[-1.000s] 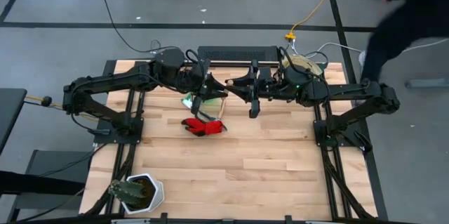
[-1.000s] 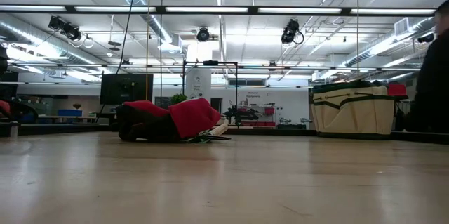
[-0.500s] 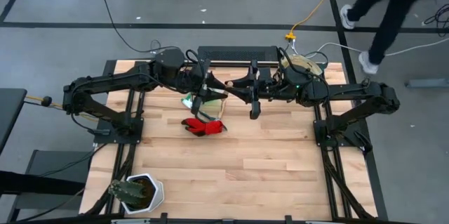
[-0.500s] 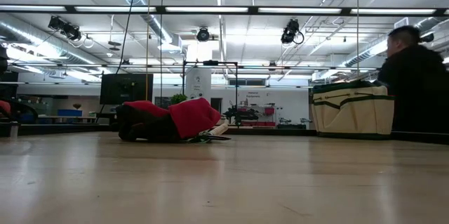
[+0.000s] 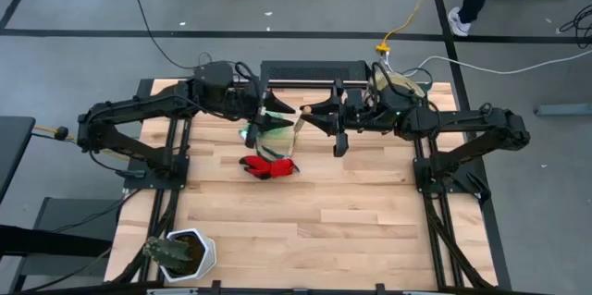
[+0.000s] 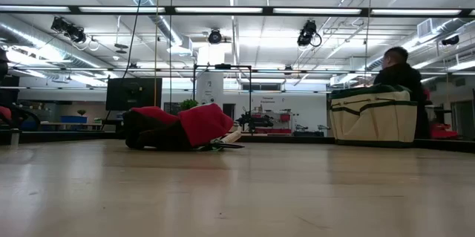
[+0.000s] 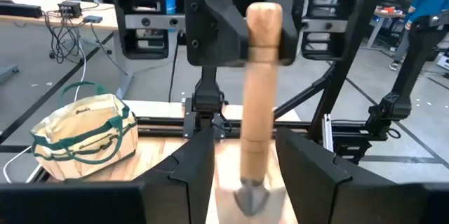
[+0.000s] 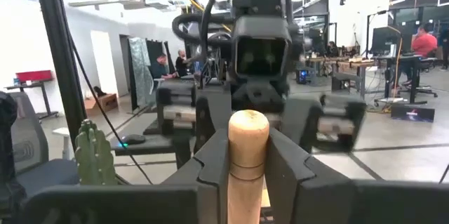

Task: Pick & Place Garden tools in Gardening bag
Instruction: Put the left brown trowel into the gardening bag

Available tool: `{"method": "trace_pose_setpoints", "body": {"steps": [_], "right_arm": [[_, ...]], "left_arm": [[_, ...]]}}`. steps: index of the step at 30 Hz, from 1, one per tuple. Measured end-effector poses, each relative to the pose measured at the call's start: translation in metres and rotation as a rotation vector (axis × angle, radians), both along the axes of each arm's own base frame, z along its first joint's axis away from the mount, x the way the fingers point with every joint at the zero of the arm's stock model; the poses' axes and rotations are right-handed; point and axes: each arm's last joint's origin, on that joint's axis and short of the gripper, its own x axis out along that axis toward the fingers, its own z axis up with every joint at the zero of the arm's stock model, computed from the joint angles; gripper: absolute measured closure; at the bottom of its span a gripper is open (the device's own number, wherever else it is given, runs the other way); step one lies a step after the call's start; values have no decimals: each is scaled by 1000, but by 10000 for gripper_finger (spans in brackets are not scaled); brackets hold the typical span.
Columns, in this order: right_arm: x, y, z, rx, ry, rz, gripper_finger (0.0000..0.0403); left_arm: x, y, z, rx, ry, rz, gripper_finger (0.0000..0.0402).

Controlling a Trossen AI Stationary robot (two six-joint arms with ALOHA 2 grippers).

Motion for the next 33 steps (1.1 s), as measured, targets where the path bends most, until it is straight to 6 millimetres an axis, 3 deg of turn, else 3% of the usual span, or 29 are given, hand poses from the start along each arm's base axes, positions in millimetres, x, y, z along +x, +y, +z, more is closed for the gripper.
{"method": "trace_pose_setpoints", "body": {"steps": [14,33], "right_arm": [[-37,-13,18,-23,23,-57,339],[-51,-79,-6,-31,294,-315,341]], "left_arm": [[-22,-1,17,16,-65,42,260],[-21,-1,16,17,-60,56,264]]}}
